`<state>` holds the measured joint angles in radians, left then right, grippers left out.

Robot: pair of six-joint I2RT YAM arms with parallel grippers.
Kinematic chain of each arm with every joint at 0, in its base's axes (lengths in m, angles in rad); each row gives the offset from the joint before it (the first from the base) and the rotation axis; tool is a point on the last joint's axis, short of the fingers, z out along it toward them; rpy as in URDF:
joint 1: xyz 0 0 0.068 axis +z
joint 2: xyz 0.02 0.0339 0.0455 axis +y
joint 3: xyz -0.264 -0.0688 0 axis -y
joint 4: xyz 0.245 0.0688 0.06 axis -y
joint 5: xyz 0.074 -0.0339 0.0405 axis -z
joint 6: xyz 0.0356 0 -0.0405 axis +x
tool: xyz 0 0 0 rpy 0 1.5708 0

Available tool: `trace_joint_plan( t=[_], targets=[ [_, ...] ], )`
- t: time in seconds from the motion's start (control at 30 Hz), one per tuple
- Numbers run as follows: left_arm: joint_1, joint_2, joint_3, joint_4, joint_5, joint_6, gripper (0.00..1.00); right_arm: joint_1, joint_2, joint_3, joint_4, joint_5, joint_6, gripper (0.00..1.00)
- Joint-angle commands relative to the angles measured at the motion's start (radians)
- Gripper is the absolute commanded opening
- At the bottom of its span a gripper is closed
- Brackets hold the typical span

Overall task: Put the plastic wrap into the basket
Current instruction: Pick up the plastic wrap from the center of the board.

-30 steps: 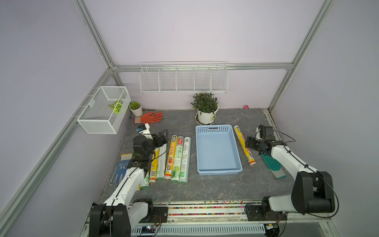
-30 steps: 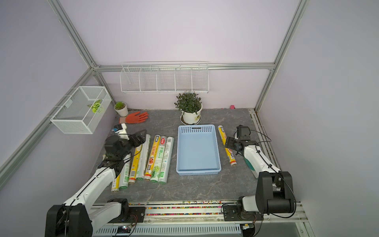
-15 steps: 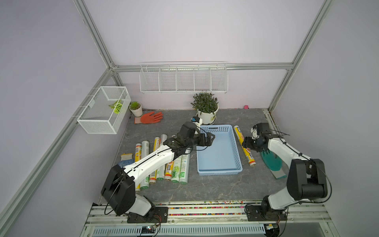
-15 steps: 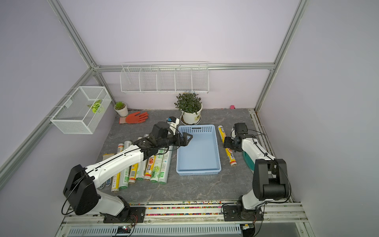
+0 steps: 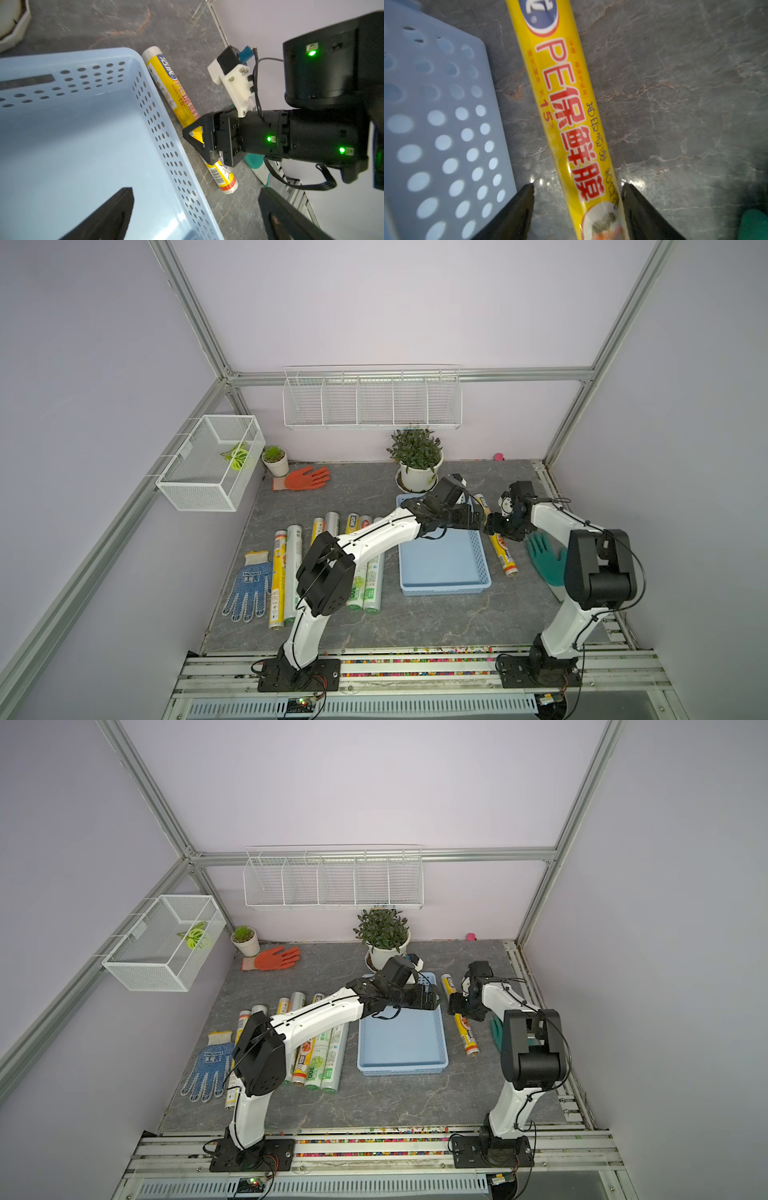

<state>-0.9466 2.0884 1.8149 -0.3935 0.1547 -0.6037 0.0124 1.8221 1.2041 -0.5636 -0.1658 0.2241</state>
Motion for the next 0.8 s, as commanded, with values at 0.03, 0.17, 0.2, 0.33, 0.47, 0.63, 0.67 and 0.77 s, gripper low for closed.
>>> trace_joint_plan(
  t=[0.03,0.17,0.2,0.33,0.47,0.63,0.67,0.77],
  targets=[
    [-0.015,0.042,0.051,-0.054,-0.007,-0.057,1.0,0.0,0.045,0.023,-0.057,0.017,-0.052,0.73],
    [-0.021,0.037,0.035,-0.036,-0.017,-0.074,1.0,0.0,0.075,0.046,-0.068,0.015,-0.064,0.72],
    [-0.021,0.033,0.029,-0.036,-0.022,-0.076,1.0,0.0,0.078,0.046,-0.066,0.019,-0.065,0.72],
    [-0.021,0.021,-0.005,-0.017,-0.024,-0.077,1.0,0.001,0.107,0.056,-0.077,0.012,-0.073,0.71],
    [-0.021,0.031,-0.012,-0.007,0.011,-0.082,1.0,0.019,0.139,0.074,-0.105,0.057,-0.067,0.66],
    [-0.021,0.003,-0.035,-0.008,-0.01,-0.08,1.0,0.036,0.124,0.068,-0.124,0.128,-0.056,0.54],
    [-0.021,-0.006,-0.04,-0.009,-0.017,-0.078,1.0,0.036,0.116,0.068,-0.131,0.146,-0.054,0.52],
    [-0.021,-0.044,-0.071,-0.001,-0.041,-0.068,1.0,0.036,0.064,0.058,-0.147,0.19,-0.052,0.46]
  ],
)
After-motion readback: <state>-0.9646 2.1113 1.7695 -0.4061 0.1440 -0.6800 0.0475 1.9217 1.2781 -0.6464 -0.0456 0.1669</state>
